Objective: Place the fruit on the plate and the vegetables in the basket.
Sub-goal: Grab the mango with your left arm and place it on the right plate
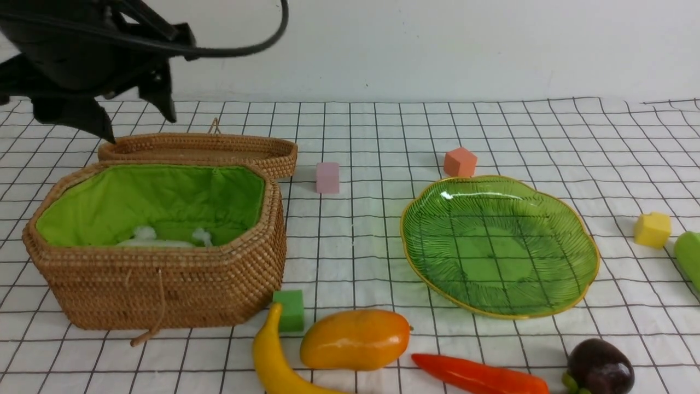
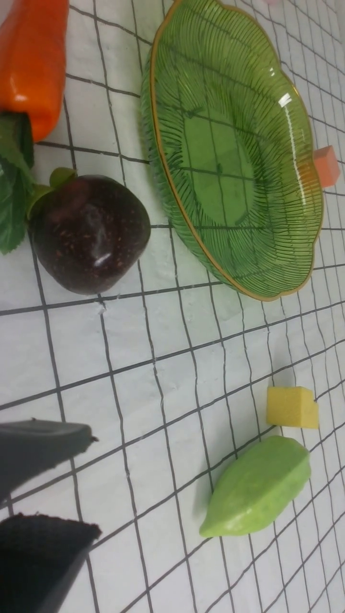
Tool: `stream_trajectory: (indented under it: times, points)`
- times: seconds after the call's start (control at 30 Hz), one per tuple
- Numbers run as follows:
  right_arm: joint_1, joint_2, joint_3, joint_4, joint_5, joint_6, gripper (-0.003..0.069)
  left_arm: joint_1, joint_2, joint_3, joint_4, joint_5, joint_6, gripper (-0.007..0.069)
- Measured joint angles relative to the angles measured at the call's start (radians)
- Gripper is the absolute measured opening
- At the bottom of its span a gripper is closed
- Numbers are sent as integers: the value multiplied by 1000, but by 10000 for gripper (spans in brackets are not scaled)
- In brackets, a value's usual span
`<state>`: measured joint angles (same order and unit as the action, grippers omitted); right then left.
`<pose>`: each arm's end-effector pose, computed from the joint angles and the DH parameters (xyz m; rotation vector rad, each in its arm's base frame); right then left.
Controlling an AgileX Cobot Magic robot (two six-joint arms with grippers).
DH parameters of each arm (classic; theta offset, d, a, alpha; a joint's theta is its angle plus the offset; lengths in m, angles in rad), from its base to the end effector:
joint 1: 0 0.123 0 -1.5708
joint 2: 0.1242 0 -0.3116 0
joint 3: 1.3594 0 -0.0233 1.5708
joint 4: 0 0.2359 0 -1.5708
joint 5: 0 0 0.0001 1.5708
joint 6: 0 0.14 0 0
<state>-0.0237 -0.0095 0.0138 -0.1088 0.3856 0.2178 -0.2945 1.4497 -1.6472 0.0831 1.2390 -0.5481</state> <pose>0.0570 -0.0071 0.1599 0.1596 1.8644 0.0261 0.2918 -0.0770 0.4094 -0.3180 2.5152 -0.2292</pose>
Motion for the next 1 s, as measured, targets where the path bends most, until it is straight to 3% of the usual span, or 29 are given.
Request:
stream_trajectory:
  times: [0.03, 0.07, 0.13, 0.17, 0.23, 0.33, 0.43, 0.47, 0.5, 0.6, 0.73, 0.83, 1.0]
  points:
    - [0, 0, 0, -1, 0, 0, 245, 0, -83, 41, -20, 3, 19, 318]
    - [0, 0, 0, -3, 0, 0, 245, 0, -83, 49, -23, 3, 23, 307]
    - [0, 0, 0, -3, 0, 0, 245, 0, -234, 165, -51, -6, 61, 162]
    - [0, 0, 0, -3, 0, 0, 245, 0, -243, 165, -53, -6, 61, 152]
    - [0, 0, 0, -4, 0, 0, 245, 0, -327, 268, -83, -39, 72, 61]
    - [0, 0, 0, -4, 0, 0, 245, -26, -343, 323, -148, -54, 129, 46]
    - [0, 0, 0, -4, 0, 0, 245, -97, -296, 331, -208, -104, 235, 108]
    - [0, 0, 0, -4, 0, 0, 245, -157, -251, 332, -238, -151, 307, 169]
    - [0, 0, 0, -4, 0, 0, 245, -166, -244, 332, -238, -151, 307, 169]
    - [0, 0, 0, -4, 0, 0, 245, -315, -81, 329, -218, -254, 452, 401]
    - [0, 0, 0, -4, 0, 0, 245, -415, 83, 302, -122, -275, 519, 615]
    - [0, 0, 0, -4, 0, 0, 245, -454, 191, 279, -48, -286, 562, 662]
    - [0, 0, 0, -6, 0, 0, 245, -466, 338, 245, -14, -330, 593, 643]
